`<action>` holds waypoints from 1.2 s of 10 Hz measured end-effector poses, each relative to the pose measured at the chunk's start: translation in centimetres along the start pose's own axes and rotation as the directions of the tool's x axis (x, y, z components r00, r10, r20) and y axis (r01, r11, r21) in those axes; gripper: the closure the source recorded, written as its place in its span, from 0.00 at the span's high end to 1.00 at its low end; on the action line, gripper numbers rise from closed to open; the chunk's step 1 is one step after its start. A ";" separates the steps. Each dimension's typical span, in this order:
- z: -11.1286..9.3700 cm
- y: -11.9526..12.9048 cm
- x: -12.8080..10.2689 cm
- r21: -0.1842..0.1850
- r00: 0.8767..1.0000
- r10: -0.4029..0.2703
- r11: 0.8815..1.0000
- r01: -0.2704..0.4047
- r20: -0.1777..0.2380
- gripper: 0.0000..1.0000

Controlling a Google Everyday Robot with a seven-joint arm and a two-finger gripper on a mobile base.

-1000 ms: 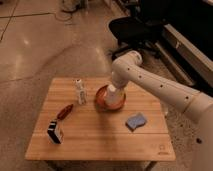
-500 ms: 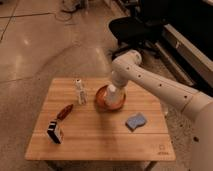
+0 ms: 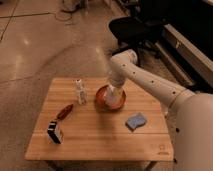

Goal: Place the ceramic cup over the eraser

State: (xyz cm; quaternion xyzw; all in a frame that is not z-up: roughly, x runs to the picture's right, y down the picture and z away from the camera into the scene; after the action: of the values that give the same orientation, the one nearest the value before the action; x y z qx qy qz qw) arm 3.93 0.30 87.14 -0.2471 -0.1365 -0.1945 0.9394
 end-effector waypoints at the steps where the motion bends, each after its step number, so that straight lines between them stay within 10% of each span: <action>1: 1.1 -0.4 0.2 -0.027 1.000 -0.006 1.000 0.006 0.001 0.80; 4: 3.0 -1.8 1.2 -0.077 1.000 -0.023 0.997 0.022 -0.011 0.76; 12: 2.1 -4.1 1.7 -0.114 0.995 -0.099 0.989 0.095 -0.029 0.01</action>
State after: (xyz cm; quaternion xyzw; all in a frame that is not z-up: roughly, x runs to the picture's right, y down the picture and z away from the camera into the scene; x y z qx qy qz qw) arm 3.33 -2.40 91.15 -0.2896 -0.1210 -0.2515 0.9156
